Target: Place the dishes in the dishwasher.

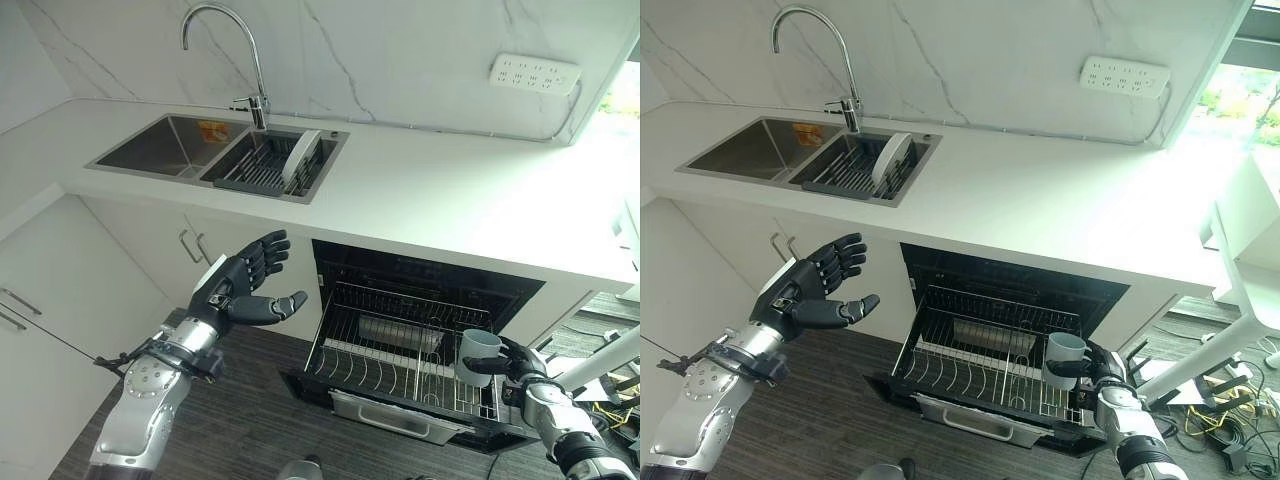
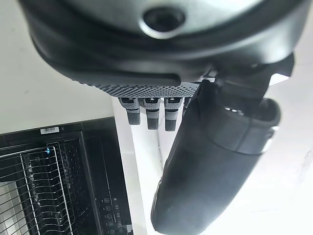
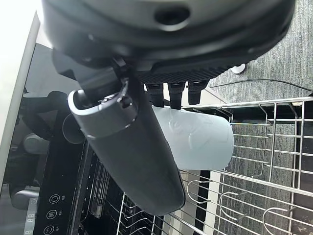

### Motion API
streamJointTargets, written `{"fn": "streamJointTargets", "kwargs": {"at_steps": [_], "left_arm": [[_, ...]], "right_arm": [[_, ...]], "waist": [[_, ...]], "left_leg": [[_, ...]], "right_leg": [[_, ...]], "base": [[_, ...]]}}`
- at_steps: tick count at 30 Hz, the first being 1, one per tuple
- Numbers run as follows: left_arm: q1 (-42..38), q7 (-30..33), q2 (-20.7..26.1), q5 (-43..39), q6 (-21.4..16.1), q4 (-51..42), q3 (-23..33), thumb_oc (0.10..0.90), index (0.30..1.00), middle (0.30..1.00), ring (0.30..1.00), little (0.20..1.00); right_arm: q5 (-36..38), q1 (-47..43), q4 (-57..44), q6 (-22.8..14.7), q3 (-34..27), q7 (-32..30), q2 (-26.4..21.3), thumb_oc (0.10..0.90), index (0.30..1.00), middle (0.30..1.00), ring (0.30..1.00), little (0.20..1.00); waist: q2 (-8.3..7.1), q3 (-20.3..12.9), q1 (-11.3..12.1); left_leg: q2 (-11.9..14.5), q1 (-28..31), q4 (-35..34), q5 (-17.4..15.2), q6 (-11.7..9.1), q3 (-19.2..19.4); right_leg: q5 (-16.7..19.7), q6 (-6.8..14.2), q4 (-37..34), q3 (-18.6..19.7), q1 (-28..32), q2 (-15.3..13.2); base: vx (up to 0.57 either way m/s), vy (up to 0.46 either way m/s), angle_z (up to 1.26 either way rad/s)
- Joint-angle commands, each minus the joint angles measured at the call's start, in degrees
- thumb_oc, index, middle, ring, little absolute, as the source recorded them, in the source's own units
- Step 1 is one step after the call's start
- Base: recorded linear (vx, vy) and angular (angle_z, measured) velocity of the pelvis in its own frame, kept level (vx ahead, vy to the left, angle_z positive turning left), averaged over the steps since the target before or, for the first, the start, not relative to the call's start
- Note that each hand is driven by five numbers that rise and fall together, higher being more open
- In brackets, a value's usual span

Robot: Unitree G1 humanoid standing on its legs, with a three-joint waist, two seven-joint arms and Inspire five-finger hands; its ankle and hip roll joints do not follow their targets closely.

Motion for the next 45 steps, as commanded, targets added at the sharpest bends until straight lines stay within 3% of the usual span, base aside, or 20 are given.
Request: {"fn": "streamJointTargets", "kwargs": {"at_steps": [1,12,21,23,27,30,32,33,36,38,40,41,42,43,45], "left_arm": [[-4.2,0.3,2.5,-3.1,-7.2,-6.5,1.8,0.8,0.9,0.9,0.9,0.9],[-4.2,1.3,2.6,-3.2,-8.2,-6.2,2.0,0.8,0.9,0.9,0.9,0.9],[-1.0,0.8,0.0,-4.3,-12.7,-7.7,5.7,0.8,0.9,0.9,0.9,0.9],[-0.2,1.2,-1.0,-3.9,-15.2,-8.1,7.0,0.8,0.9,0.9,0.9,0.9],[0.5,0.4,-2.1,-4.9,-19.2,-9.6,10.0,0.8,0.9,0.9,0.9,0.9],[0.0,0.4,-2.1,-5.0,-20.0,-10.1,10.8,0.8,0.9,0.9,0.9,0.9],[-1.0,0.1,-1.9,-6.1,-20.1,-10.2,11.8,0.8,0.9,0.9,0.9,0.9],[-1.5,-1.3,-1.7,-8.0,-20.1,-10.2,12.8,0.8,0.9,0.9,0.9,0.9],[-0.9,-3.2,-1.9,-8.8,-20.3,-10.6,13.5,0.8,0.9,0.9,0.9,0.9],[0.6,-4.0,-1.5,-10.0,-20.2,-11.3,13.6,0.8,0.9,0.9,0.9,0.9],[-0.7,-1.6,-0.6,-9.5,-19.7,-11.2,12.5,0.8,0.9,0.9,0.9,0.9],[-1.2,-1.1,-0.4,-9.5,-19.6,-11.0,12.1,0.8,0.9,0.9,0.9,0.9],[-3.4,1.0,-0.3,-10.2,-19.8,-10.4,10.9,0.8,0.9,0.9,0.9,0.9],[-4.0,1.3,-0.5,-11.2,-20.1,-10.1,10.9,0.8,0.9,0.9,0.9,0.9],[-3.8,1.1,-2.0,-12.9,-20.4,-9.7,11.3,0.8,0.9,0.9,0.9,0.9]], "right_arm": [[-0.7,-6.7,-1.3,-5.0,-0.8,-1.8,-3.3,0.8,0.9,0.9,0.9,0.9],[-3.1,-7.5,-11.8,-8.7,-3.2,-4.5,-6.0,0.8,0.9,0.9,0.9,0.9],[-4.6,-1.0,-24.4,-4.3,-7.5,-3.1,-2.8,0.8,0.9,0.9,0.9,0.9],[-5.6,1.7,-28.6,-2.4,-9.3,-2.3,-1.4,0.8,0.9,0.9,0.9,0.9],[-6.4,7.4,-35.2,0.8,-13.4,0.8,1.5,0.8,0.9,0.9,0.9,0.9],[-6.2,9.6,-39.3,1.7,-15.1,1.1,2.6,0.8,0.9,0.9,0.9,0.9],[-5.2,11.3,-43.2,2.0,-16.9,1.3,3.6,0.8,0.9,0.9,0.9,0.9],[-4.5,13.4,-46.5,2.5,-18.7,0.2,4.9,0.8,0.9,0.9,0.9,0.9],[-1.6,16.0,-48.7,0.7,-20.6,-1.1,6.5,0.8,0.9,0.9,0.9,0.9],[-1.2,18.0,-52.2,-1.2,-21.9,-0.4,7.0,0.8,0.9,0.9,0.9,0.9],[-1.6,16.4,-53.3,-3.0,-21.4,-1.2,6.2,0.8,0.9,0.9,0.9,0.9],[-1.4,15.7,-53.4,-3.2,-21.3,-1.6,5.8,0.8,0.9,0.9,0.9,0.9],[-0.4,13.2,-54.6,-5.3,-21.1,-4.9,4.5,0.8,0.9,0.9,0.9,0.9],[0.3,12.5,-55.0,-6.5,-21.5,-5.8,4.2,0.8,0.9,0.9,0.9,0.9],[0.5,12.2,-56.0,-10.1,-21.7,-5.7,4.7,0.8,0.9,0.9,0.9,0.9]], "waist": [[-0.47,-2.7,0.1],[-0.78,-2.9,-0.7],[-1.42,-3.2,-2.1],[-1.62,-3.2,-2.8],[-2.24,-3.0,-4.4],[-2.75,-2.7,-5.2],[-3.34,-2.0,-6.0],[-4.22,-1.0,-6.5],[-4.92,-0.3,-7.3],[-5.19,0.5,-7.5],[-4.54,1.1,-7.3],[-4.4,1.5,-7.4],[-4.27,2.0,-8.3],[-4.27,1.9,-8.5],[-4.52,1.4,-7.5]], "left_leg": [[1.7,-1.5,6.5,-11.3,-0.4,3.8],[2.0,-1.2,6.5,-11.5,-0.5,4.2],[2.1,-1.2,6.5,-11.8,-0.3,4.6],[2.2,-1.2,6.5,-11.9,-0.3,5.1],[2.0,-1.1,6.5,-12.3,-0.2,6.4],[1.4,-1.1,6.5,-12.6,0.1,7.2],[0.2,-1.1,6.5,-13.0,0.6,7.8],[-1.5,-1.6,6.5,-13.2,1.4,7.4],[-3.0,-1.9,6.5,-13.3,2.4,6.2],[-3.6,-2.3,6.5,-13.4,3.8,6.6],[-3.0,-2.2,6.5,-13.7,4.8,7.5],[-2.9,-2.1,6.5,-13.6,5.0,7.5],[-3.9,-2.7,6.5,-13.0,5.7,6.8],[-4.4,-3.4,6.5,-12.4,5.7,6.8],[-5.4,-4.1,6.5,-11.9,5.2,7.8]], "right_leg": [[-7.8,3.2,-2.5,-2.1,3.6,-1.0],[-8.2,3.1,-2.5,-1.8,3.7,-0.8],[-8.5,3.1,-2.5,-1.0,3.3,-0.5],[-8.4,3.3,-2.5,-0.8,3.1,-0.6],[-7.5,4.6,-2.5,-0.4,2.4,-1.6],[-6.6,5.8,-2.5,-0.1,1.7,-2.4],[-5.0,7.4,-2.5,0.2,0.7,-3.6],[-2.9,8.9,-2.5,1.3,-0.7,-4.4],[-1.2,9.5,-2.5,3.1,-2.0,-3.9],[-0.3,8.9,-2.5,0.8,-0.9,-2.5],[-2.1,7.1,-2.5,-1.4,2.3,0.9],[-2.2,6.7,-2.5,-1.1,3.1,1.9],[-2.8,5.3,-2.5,2.7,4.9,7.1],[-2.9,4.7,-2.5,4.1,5.0,9.3],[-6.7,3.6,-2.5,4.3,6.2,10.2]], "base": [[0.0,0.0,0.0],[0.0,0.0,0.0],[-0.01,0.036,-0.03],[-0.01,0.131,-0.16],[-0.02,0.171,-0.1],[-0.05,0.198,-0.18],[-0.11,0.273,-0.26],[-0.13,0.245,-0.32],[-0.09,0.153,-0.22],[-0.13,0.131,-0.36],[-0.08,0.092,-0.5],[-0.06,0.096,-0.54],[-0.08,0.058,-0.47],[-0.09,0.018,-0.27],[-0.02,-0.105,-0.14]]}}
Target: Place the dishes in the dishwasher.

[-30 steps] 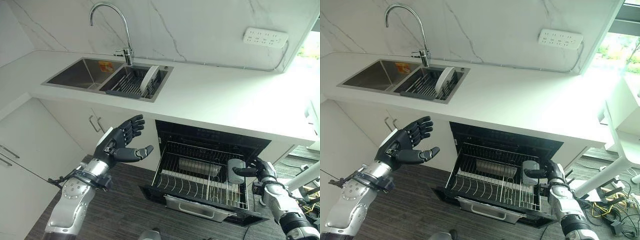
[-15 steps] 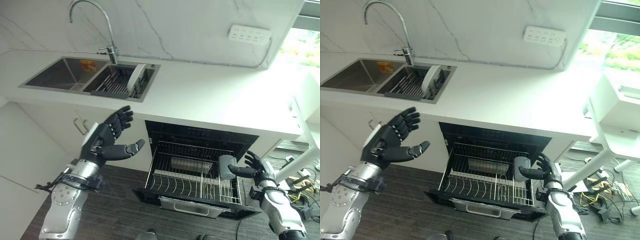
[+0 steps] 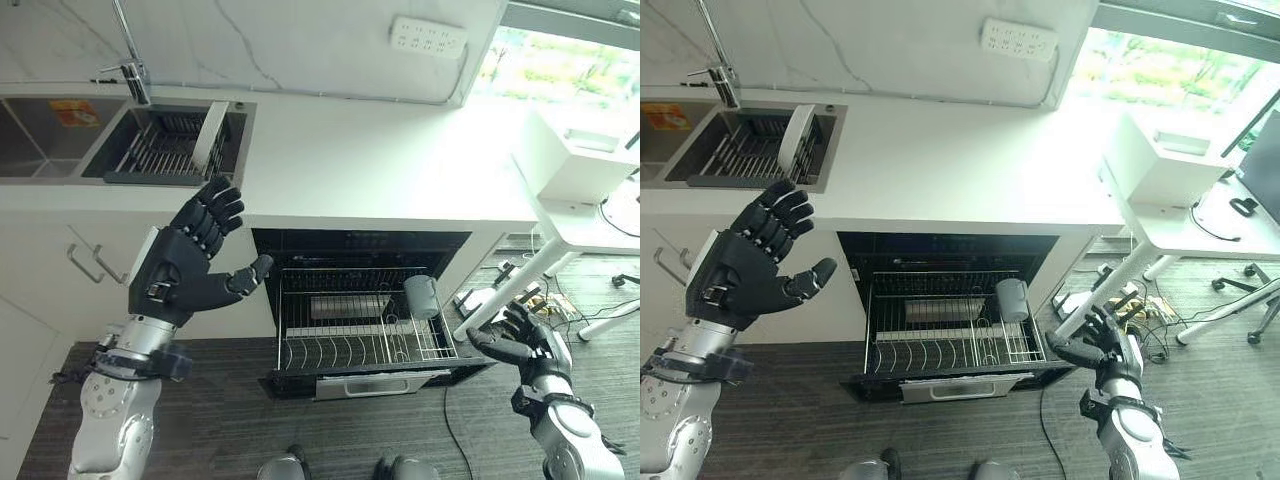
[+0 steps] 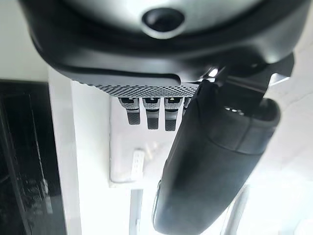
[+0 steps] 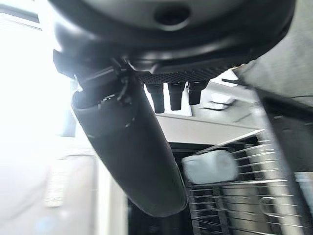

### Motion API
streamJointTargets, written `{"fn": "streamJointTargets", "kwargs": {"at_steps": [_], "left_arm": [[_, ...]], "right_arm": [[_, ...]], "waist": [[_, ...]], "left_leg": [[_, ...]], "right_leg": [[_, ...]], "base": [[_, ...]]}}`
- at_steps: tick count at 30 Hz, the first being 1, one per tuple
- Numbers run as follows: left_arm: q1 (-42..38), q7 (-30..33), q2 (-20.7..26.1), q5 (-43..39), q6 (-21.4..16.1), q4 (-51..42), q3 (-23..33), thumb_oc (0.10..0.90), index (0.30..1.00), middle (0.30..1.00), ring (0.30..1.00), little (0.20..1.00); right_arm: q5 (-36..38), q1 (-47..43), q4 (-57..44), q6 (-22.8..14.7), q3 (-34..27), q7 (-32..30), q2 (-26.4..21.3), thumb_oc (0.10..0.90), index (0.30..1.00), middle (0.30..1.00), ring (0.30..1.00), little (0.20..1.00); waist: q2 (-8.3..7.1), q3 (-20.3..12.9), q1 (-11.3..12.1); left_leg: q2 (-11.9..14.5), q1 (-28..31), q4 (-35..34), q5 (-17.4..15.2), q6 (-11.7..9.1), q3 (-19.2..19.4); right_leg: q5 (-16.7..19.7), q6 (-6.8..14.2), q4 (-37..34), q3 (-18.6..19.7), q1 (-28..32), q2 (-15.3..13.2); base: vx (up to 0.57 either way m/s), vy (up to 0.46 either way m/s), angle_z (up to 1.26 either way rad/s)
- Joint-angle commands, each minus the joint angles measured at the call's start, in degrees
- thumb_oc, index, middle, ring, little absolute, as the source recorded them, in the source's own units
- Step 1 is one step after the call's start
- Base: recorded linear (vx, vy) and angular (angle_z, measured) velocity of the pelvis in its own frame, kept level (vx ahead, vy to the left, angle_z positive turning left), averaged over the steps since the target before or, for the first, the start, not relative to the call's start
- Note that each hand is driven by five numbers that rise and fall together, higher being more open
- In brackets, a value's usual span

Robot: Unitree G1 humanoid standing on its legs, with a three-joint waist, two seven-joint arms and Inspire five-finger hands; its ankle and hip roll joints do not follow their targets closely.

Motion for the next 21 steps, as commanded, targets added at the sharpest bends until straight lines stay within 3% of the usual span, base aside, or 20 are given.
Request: {"fn": "streamJointTargets", "kwargs": {"at_steps": [1,5,7,9,10,11,15,21], "left_arm": [[-3.8,0.4,0.7,-5.4,-6.9,-6.0,3.5,0.8,0.9,0.9,0.9,0.9],[-2.8,1.1,-0.2,-7.6,-8.2,-6.0,3.2,0.8,0.9,0.9,0.9,0.9],[-2.9,1.3,-0.7,-6.8,-8.4,-6.1,2.6,0.8,0.9,0.9,0.9,0.9],[-1.5,2.5,-1.4,-4.6,-8.7,-7.1,2.8,0.8,0.9,0.9,0.9,0.9],[-1.4,3.6,-2.4,-2.8,-8.9,-7.8,2.0,0.8,0.9,0.9,0.9,0.9],[-2.8,4.0,-3.0,-3.3,-8.6,-8.2,0.9,0.8,0.9,0.9,0.9,0.9],[-2.9,2.5,-5.1,-5.1,-8.9,-9.9,1.0,0.8,0.9,0.9,0.9,0.9],[-2.1,1.4,-5.8,-6.2,-11.4,-10.6,1.7,0.8,0.9,0.9,0.9,0.9]], "right_arm": [[1.7,-5.8,-6.7,-14.3,-3.7,-2.5,-2.7,0.8,0.9,0.9,0.9,0.9],[-1.3,-5.5,-9.8,-14.8,-3.3,-2.4,-3.3,0.8,0.9,0.9,0.9,0.9],[-2.1,-6.9,-9.8,-14.6,-2.2,-3.2,-3.4,0.8,0.9,0.9,0.9,0.9],[-2.0,-8.3,-9.9,-15.3,-0.6,-3.1,-3.6,0.8,0.9,0.9,0.9,0.9],[-2.7,-9.1,-9.8,-16.1,0.7,-4.2,-2.8,0.8,0.9,0.9,0.9,0.9],[-3.7,-9.2,-9.8,-16.8,0.4,-6.0,-2.9,0.8,0.9,0.9,0.9,0.9],[-3.9,-9.2,-11.7,-16.4,-3.2,-7.7,-5.7,0.8,0.9,0.9,0.9,0.9],[-2.1,-10.9,-12.5,-15.9,-5.5,-9.3,-7.9,0.8,0.9,0.9,0.9,0.9]], "waist": [[-0.14,-2.2,1.1],[1.83,-2.2,0.9],[2.38,-2.2,1.5],[2.59,-2.7,2.5],[2.63,-2.7,2.6],[2.31,-1.9,1.9],[1.87,-1.2,0.2],[3.06,-2.8,-1.1]], "left_leg": [[-4.7,0.5,0.9,-9.5,-3.0,-4.4],[-5.3,1.5,0.9,-8.8,-3.7,-5.8],[-6.2,1.9,0.9,-8.7,-3.8,-8.8],[-7.1,3.1,0.9,-8.9,-3.9,-14.2],[-3.5,3.2,0.9,-7.5,-5.7,-12.7],[1.6,1.5,0.9,-4.1,-8.3,-8.1],[9.3,1.5,0.9,0.6,-10.5,-7.4],[13.2,2.9,0.9,0.3,-12.1,-7.4]], "right_leg": [[-0.7,-2.4,-4.9,-3.4,4.1,1.4],[-1.4,-3.5,-4.9,-1.1,3.6,2.3],[-1.0,-3.8,-4.9,-0.2,2.9,2.1],[-0.8,-4.6,-4.9,1.6,1.8,2.0],[-0.6,-5.2,-4.9,0.9,1.5,1.3],[0.2,-5.5,-4.9,-1.1,1.9,-0.5],[0.8,-5.9,-4.9,-2.9,1.2,-4.3],[0.9,-4.3,-4.9,-1.3,-1.4,-7.4]], "base": [[0.03,-0.145,-0.17],[0.03,-0.138,0.02],[-0.01,-0.079,-0.05],[-0.02,-0.018,-0.23],[-0.09,0.13,-0.58],[-0.12,0.221,-0.53],[-0.14,0.331,0.54],[-0.08,0.372,0.05]]}}
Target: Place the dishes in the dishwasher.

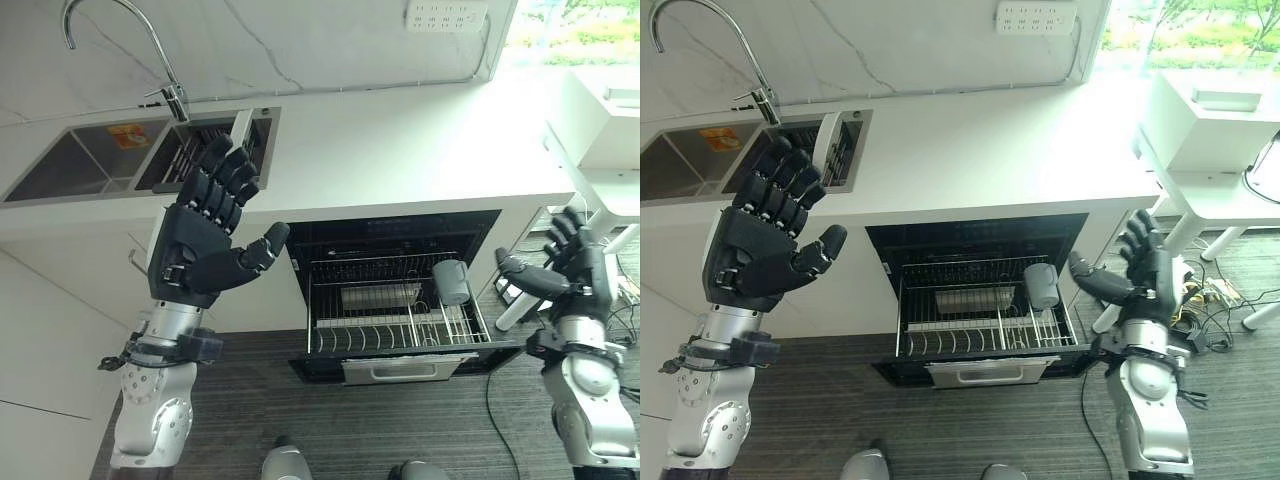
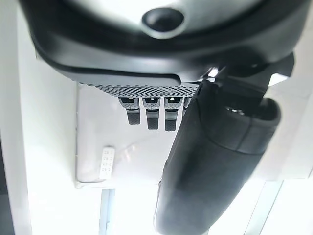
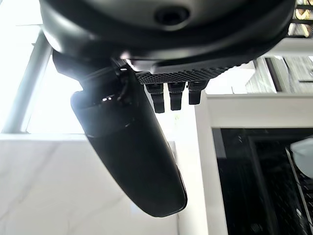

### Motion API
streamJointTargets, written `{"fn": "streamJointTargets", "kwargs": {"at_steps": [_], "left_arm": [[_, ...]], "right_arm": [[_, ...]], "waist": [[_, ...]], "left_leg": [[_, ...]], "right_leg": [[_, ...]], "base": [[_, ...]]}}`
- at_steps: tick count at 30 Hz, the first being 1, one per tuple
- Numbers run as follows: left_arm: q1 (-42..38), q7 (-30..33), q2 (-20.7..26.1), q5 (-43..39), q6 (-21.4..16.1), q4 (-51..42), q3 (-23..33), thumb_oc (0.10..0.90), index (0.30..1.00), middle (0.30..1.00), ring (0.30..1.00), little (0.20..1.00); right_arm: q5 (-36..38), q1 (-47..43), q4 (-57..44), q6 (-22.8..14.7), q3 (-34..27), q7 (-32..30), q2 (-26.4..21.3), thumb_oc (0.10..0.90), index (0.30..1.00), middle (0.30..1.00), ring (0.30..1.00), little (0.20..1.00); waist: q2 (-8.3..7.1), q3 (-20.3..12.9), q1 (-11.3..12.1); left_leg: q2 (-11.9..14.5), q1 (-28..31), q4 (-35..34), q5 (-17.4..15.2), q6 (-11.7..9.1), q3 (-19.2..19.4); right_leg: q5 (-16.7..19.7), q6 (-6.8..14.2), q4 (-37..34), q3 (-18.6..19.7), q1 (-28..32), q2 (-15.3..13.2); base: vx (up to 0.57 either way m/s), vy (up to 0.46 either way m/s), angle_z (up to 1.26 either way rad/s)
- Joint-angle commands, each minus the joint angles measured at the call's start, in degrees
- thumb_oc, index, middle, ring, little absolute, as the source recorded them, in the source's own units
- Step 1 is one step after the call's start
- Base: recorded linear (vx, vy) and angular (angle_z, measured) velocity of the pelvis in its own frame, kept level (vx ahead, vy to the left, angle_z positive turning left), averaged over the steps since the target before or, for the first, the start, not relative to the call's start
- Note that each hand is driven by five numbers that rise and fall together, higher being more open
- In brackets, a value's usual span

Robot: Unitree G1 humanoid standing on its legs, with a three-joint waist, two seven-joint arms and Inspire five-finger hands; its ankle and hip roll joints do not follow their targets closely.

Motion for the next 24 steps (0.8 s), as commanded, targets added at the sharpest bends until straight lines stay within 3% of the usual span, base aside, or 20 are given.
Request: {"fn": "streamJointTargets", "kwargs": {"at_steps": [1,6,7,8,10,13,14,15,17,18,20,21,24], "left_arm": [[-0.9,-0.6,0.8,-3.2,-8.6,-7.6,5.1,0.8,0.9,0.9,0.9,0.9],[-3.0,-0.7,3.5,-4.9,-7.7,-6.8,5.5,0.8,0.9,0.9,0.9,0.9],[-4.2,-0.9,4.3,-5.0,-6.7,-6.6,5.5,0.8,0.9,0.9,0.9,0.9],[-4.9,-1.3,4.7,-5.1,-5.7,-6.6,5.4,0.8,0.9,0.9,0.9,0.9],[-5.4,-1.9,5.1,-5.2,-4.3,-6.6,5.6,0.8,0.9,0.9,0.9,0.9],[-5.0,-4.5,5.3,-6.3,-0.7,-7.0,6.4,0.8,0.9,0.9,0.9,0.9],[-4.2,-4.6,5.5,-3.8,-0.7,-7.3,6.6,0.8,0.9,0.9,0.9,0.9],[-3.8,-4.4,5.6,-2.8,-0.8,-7.6,6.7,0.8,0.9,0.9,0.9,0.9],[-2.9,-4.6,6.2,-1.5,-0.7,-8.5,6.6,0.8,0.9,0.9,0.9,0.9],[-3.4,-4.5,7.1,-1.3,-0.7,-8.3,5.6,0.8,0.9,0.9,0.9,0.9],[-5.0,-4.1,7.8,-1.0,-0.7,-7.5,3.6,0.8,0.9,0.9,0.9,0.9],[-6.5,-2.7,7.8,-0.6,-1.7,-6.9,1.2,0.8,0.9,0.9,0.9,0.9],[-7.2,-1.4,8.0,1.3,-2.6,-7.1,-0.1,0.8,0.9,0.9,0.9,0.9]], "right_arm": [[0.1,-5.6,-7.1,-6.7,-1.4,-1.6,-4.8,0.8,0.9,0.9,0.9,0.9],[2.2,-5.5,-8.3,-6.4,-2.8,-2.5,-4.9,0.8,0.9,0.9,0.9,0.9],[2.3,-4.7,-8.8,-7.0,-3.6,-2.3,-3.7,0.8,0.9,0.9,0.9,0.9],[2.3,-3.9,-9.2,-7.3,-4.0,-2.2,-3.0,0.8,0.9,0.9,0.9,0.9],[2.1,-2.8,-10.1,-7.1,-4.6,-2.6,-1.7,0.8,0.9,0.9,0.9,0.9],[1.1,-1.7,-11.1,-5.5,-3.4,-2.3,0.9,0.8,0.9,0.9,0.9,0.9],[0.5,-2.2,-11.0,-4.7,-2.2,-0.9,2.3,0.8,0.9,0.9,0.9,0.9],[0.3,-2.5,-10.8,-4.6,-1.6,-0.4,2.7,0.8,0.9,0.9,0.9,0.9],[-0.6,-3.0,-10.5,-4.8,0.2,-0.5,3.3,0.8,0.9,0.9,0.9,0.9],[-0.7,-2.7,-10.4,-5.1,1.0,-1.3,3.0,0.8,0.9,0.9,0.9,0.9],[-0.5,-2.0,-10.2,-5.1,1.0,-1.7,1.9,0.8,0.9,0.9,0.9,0.9],[0.7,-1.5,-9.8,-5.3,0.7,-1.0,0.0,0.8,0.9,0.9,0.9,0.9],[2.3,-1.2,-9.6,-6.2,0.6,-0.7,-1.3,0.8,0.9,0.9,0.9,0.9]], "waist": [[0.49,-4.3,-1.3],[0.85,-5.0,-2.4],[0.43,-4.8,-2.4],[-0.07,-4.5,-2.2],[-0.99,-4.3,-1.7],[-1.67,-3.9,-0.7],[-1.86,-3.7,0.2],[-1.93,-3.6,0.7],[-1.41,-3.7,1.6],[-1.21,-3.8,0.9],[-1.23,-4.0,-0.6],[-1.97,-4.3,-2.1],[-2.42,-4.0,-3.0]], "left_leg": [[0.8,-0.1,3.3,-1.9,-0.7,0.8],[-1.4,0.8,3.3,-7.6,-0.9,3.1],[-2.9,0.6,3.3,-8.7,-0.4,3.0],[-4.3,0.5,3.3,-9.4,0.1,2.6],[-6.7,0.5,3.3,-10.5,1.2,2.0],[-10.3,1.1,3.3,-12.7,2.9,1.6],[-11.2,1.7,3.3,-13.7,3.5,2.9],[-11.4,1.9,3.3,-14.0,3.8,3.7],[-11.3,1.9,3.3,-14.1,4.8,5.0],[-11.9,1.7,3.3,-14.6,5.8,4.3],[-12.9,0.9,3.3,-14.2,6.8,2.9],[-14.2,0.8,3.3,-14.1,7.4,2.6],[-14.9,1.2,3.3,-14.4,7.7,3.4]], "right_leg": [[-3.1,2.4,-3.8,-1.3,-1.3,1.2],[-0.2,7.9,-3.8,-0.1,-3.3,-4.5],[0.9,10.0,-3.8,0.3,-3.6,-6.5],[1.9,10.8,-3.8,0.5,-4.0,-7.9],[4.0,11.4,-3.8,0.7,-4.7,-10.2],[10.8,11.4,-3.8,-1.1,-6.1,-14.2],[14.3,12.0,-3.8,-4.9,-6.8,-15.8],[14.6,12.0,-3.8,-6.6,-6.8,-16.2],[12.6,11.2,-3.8,-10.3,-5.4,-13.5],[8.9,10.1,-3.8,-9.4,-4.6,-8.9],[4.0,8.0,-3.8,-7.1,-4.6,-2.6],[2.3,6.1,-3.8,-5.4,-5.4,1.7],[2.6,5.7,-3.8,-3.6,-7.0,3.0]], "base": [[-0.09,0.639,-0.17],[-0.07,0.615,-0.12],[-0.06,0.564,-0.1],[-0.07,0.691,-0.01],[-0.04,0.493,0.21],[-0.03,0.461,0.07],[-0.06,0.389,-0.09],[-0.08,0.41,-0.46],[-0.05,0.347,-0.68],[-0.01,0.299,-0.45],[0.06,0.224,0.09],[0.1,0.135,0.92],[0.12,-0.043,0.23]]}}
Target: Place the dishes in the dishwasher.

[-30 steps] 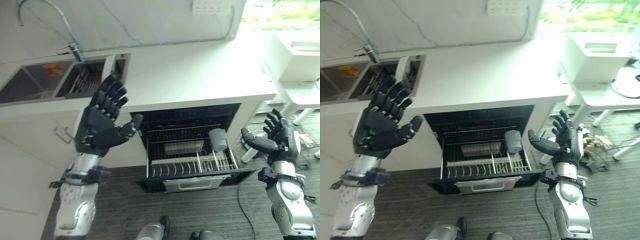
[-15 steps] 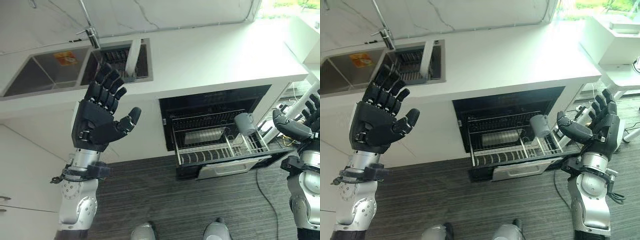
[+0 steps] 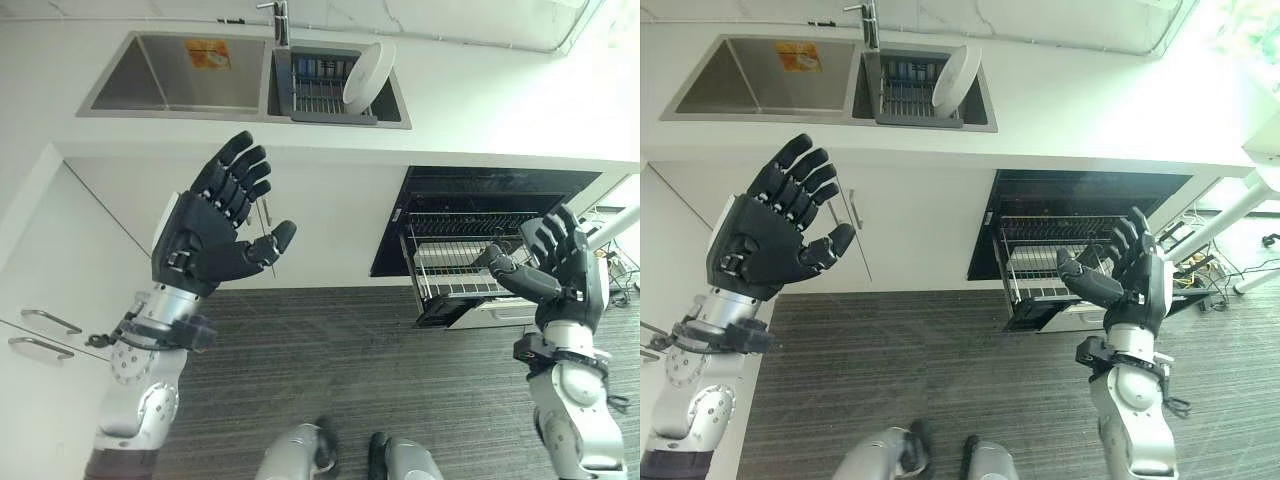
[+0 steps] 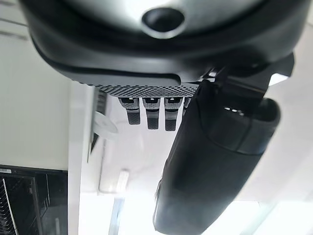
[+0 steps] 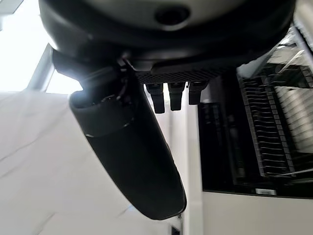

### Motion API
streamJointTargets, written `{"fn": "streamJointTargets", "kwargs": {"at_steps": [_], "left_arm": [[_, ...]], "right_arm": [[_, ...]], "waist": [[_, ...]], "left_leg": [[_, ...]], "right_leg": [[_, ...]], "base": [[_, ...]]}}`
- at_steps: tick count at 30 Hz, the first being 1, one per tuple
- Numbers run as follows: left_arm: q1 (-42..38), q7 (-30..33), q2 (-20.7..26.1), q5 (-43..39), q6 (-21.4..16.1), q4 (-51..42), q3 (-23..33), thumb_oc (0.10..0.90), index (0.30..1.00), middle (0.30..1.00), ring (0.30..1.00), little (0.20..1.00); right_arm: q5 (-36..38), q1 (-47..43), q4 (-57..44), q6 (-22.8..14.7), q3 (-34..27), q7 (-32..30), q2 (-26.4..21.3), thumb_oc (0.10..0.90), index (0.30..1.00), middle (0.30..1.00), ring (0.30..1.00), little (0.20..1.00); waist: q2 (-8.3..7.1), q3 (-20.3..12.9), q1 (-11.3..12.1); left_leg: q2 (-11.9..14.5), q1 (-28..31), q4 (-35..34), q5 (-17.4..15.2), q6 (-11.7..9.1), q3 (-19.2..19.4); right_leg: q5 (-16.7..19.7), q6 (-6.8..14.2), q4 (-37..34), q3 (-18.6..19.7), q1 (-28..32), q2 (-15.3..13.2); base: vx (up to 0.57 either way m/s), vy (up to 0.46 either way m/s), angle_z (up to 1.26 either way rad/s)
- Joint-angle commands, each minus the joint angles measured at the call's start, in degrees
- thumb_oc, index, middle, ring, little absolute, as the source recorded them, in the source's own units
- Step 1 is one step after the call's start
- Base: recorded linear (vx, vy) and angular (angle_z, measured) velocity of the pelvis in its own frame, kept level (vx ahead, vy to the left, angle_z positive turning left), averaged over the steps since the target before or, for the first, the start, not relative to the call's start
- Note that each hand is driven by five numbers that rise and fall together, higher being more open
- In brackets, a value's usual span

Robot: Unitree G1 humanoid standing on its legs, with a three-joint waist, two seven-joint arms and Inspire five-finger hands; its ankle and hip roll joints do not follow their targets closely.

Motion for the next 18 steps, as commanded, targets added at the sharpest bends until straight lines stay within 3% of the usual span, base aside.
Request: {"fn": "streamJointTargets", "kwargs": {"at_steps": [1,7,8,10,11,12,13,14,15,18], "left_arm": [[-3.4,0.5,3.3,1.6,-7.4,-8.2,0.7,0.8,0.9,0.9,0.9,0.9],[-3.0,2.2,3.0,-0.2,-9.1,-9.2,0.6,0.8,0.9,0.9,0.9,0.9],[-2.6,2.3,2.4,0.1,-9.2,-9.4,0.6,0.8,0.9,0.9,0.9,0.9],[-1.4,2.1,1.3,0.5,-9.6,-9.7,1.1,0.8,0.9,0.9,0.9,0.9],[-0.1,1.7,0.3,0.9,-9.8,-10.4,1.8,0.8,0.9,0.9,0.9,0.9],[0.3,1.5,-0.5,1.6,-9.9,-10.5,1.8,0.8,0.9,0.9,0.9,0.9],[-0.2,1.4,-0.9,2.2,-9.8,-9.6,1.0,0.8,0.9,0.9,0.9,0.9],[0.1,1.2,-0.6,2.0,-10.2,-9.1,0.9,0.8,0.9,0.9,0.9,0.9],[0.8,0.8,-0.2,1.6,-10.9,-8.6,1.0,0.8,0.9,0.9,0.9,0.9],[1.7,0.2,-0.5,-0.3,-12.6,-8.2,1.6,0.8,0.9,0.9,0.9,0.9]], "right_arm": [[1.1,-4.2,-1.8,-7.9,-4.2,-0.5,-2.0,0.8,0.9,0.9,0.9,0.9],[-0.5,-6.3,-1.2,-6.6,-3.4,0.6,-4.4,0.8,0.9,0.9,0.9,0.9],[-0.2,-6.3,-1.2,-6.6,-3.8,1.1,-4.9,0.8,0.9,0.9,0.9,0.9],[0.2,-5.7,-1.4,-6.7,-4.3,2.7,-5.4,0.8,0.9,0.9,0.9,0.9],[0.1,-5.2,-1.7,-6.6,-4.8,4.3,-5.9,0.8,0.9,0.9,0.9,0.9],[0.1,-4.9,-1.7,-7.0,-4.8,5.0,-5.7,0.8,0.9,0.9,0.9,0.9],[-0.8,-6.3,-1.1,-6.8,-3.8,4.3,-5.0,0.8,0.9,0.9,0.9,0.9],[-1.6,-7.2,-0.8,-6.6,-2.9,4.2,-4.4,0.8,0.9,0.9,0.9,0.9],[-1.6,-6.9,-0.8,-6.7,-2.5,5.0,-4.6,0.8,0.9,0.9,0.9,0.9],[-0.6,-5.9,-0.9,-7.0,-3.4,7.6,-6.3,0.8,0.9,0.9,0.9,0.9]], "waist": [[-2.13,-6.2,-1.2],[-0.37,-7.4,-1.5],[-0.63,-7.4,-1.4],[-2.05,-7.1,-0.6],[-3.28,-6.0,0.2],[-3.12,-5.7,0.2],[-2.62,-5.5,0.0],[-0.64,-5.0,-0.1],[1.3,-5.1,-0.1],[2.12,-5.3,0.6]], "left_leg": [[3.2,7.7,-6.5,-4.5,-3.8,-1.2],[5.0,10.2,-6.5,-2.6,-5.6,1.4],[4.8,10.8,-6.5,-1.7,-6.1,1.7],[3.2,12.3,-6.5,4.0,-7.2,1.9],[1.9,9.2,1.3,6.4,-7.8,0.7],[2.7,7.1,3.8,6.8,-7.9,0.2],[3.4,7.6,-4.6,5.5,-7.0,1.4],[5.8,4.8,-6.5,3.3,-7.1,1.0],[8.2,0.6,-6.5,4.2,-8.9,-1.3],[9.0,-4.5,-6.5,7.2,-10.3,-5.2]], "right_leg": [[5.9,0.5,-11.8,-2.2,4.2,1.9],[2.5,-2.4,-11.8,-1.7,7.0,4.5],[2.3,-2.8,-11.8,-1.6,7.2,4.3],[2.2,-3.7,-11.8,-0.9,7.6,3.0],[2.0,-4.7,-11.8,0.0,8.2,2.1],[2.1,-5.1,-11.8,0.1,8.4,2.6],[2.0,-4.5,-11.8,0.8,8.5,3.3],[1.3,-3.8,-11.8,1.2,9.3,5.3],[0.5,-3.6,-11.8,2.1,9.9,7.3],[-2.2,-4.3,-11.8,4.6,12.7,9.3]], "base": [[0.21,-0.251,0.4],[0.22,-0.317,0.3],[0.16,-0.302,0.04],[0.14,-0.302,-0.1],[0.09,-0.246,-0.38],[0.13,-0.133,-0.3],[0.13,0.123,-0.29],[0.21,0.305,0.26],[0.21,0.336,0.36],[0.24,0.324,0.13]]}}
